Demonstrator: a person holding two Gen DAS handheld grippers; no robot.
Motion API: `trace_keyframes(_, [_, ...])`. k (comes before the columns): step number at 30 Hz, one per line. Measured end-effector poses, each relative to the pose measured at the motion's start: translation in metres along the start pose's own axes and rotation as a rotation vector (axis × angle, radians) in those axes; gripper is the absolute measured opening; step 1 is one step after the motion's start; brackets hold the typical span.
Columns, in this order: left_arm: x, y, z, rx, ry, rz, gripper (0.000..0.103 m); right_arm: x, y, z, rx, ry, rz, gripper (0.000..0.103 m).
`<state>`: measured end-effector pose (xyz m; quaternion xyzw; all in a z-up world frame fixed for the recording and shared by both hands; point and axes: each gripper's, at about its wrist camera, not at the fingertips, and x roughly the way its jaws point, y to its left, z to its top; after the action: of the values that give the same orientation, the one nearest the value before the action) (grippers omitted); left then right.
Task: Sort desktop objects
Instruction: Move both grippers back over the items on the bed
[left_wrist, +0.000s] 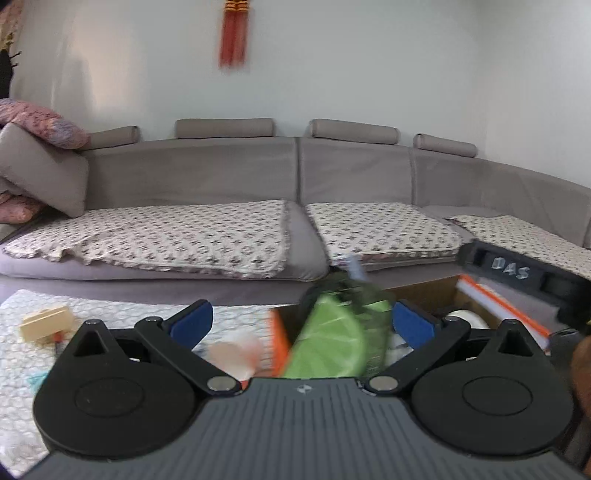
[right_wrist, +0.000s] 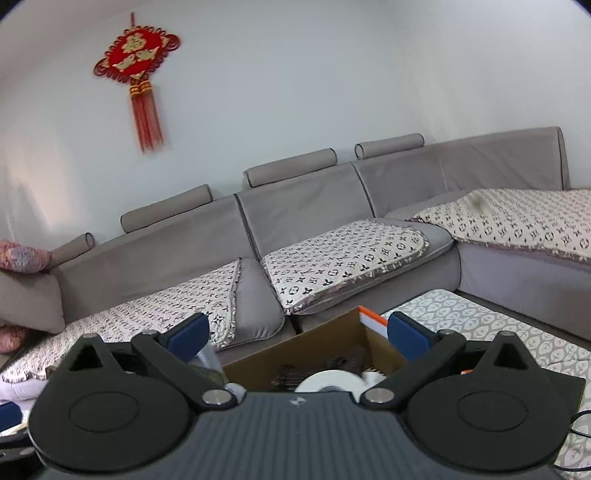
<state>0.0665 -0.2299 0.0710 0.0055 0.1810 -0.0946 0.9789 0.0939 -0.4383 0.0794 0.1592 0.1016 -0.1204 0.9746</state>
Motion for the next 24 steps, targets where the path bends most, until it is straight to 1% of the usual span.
trace_keyframes(3, [-0.004,0.025,-0.002,-0.024,0.006,0.038,0.103,-0.005,0.014,-0.004,-0.014,0.000,0.019,0.103])
trace_keyframes(6, [-0.008,0.046,-0.005,-0.021,0.007,0.083,0.103,-0.010,0.035,-0.009,-0.040,0.004,0.057,0.103])
trace_keyframes(8, [-0.014,0.062,-0.010,-0.014,0.008,0.112,0.103,-0.016,0.052,-0.013,-0.067,0.004,0.098,0.103])
trace_keyframes(10, [-0.016,0.079,-0.013,-0.007,0.005,0.159,0.103,-0.022,0.071,-0.018,-0.097,0.006,0.145,0.103])
trace_keyframes(14, [-0.021,0.110,-0.022,-0.037,0.012,0.229,0.103,-0.034,0.108,-0.033,-0.178,0.008,0.227,0.103])
trace_keyframes(19, [-0.020,0.128,-0.034,-0.046,0.015,0.302,0.103,-0.044,0.132,-0.051,-0.253,0.026,0.280,0.103])
trace_keyframes(21, [-0.021,0.136,-0.038,-0.049,0.024,0.309,0.103,-0.046,0.139,-0.057,-0.274,0.040,0.297,0.103])
trace_keyframes(24, [-0.026,0.145,-0.043,-0.032,0.011,0.332,0.103,-0.046,0.149,-0.066,-0.309,0.052,0.312,0.103])
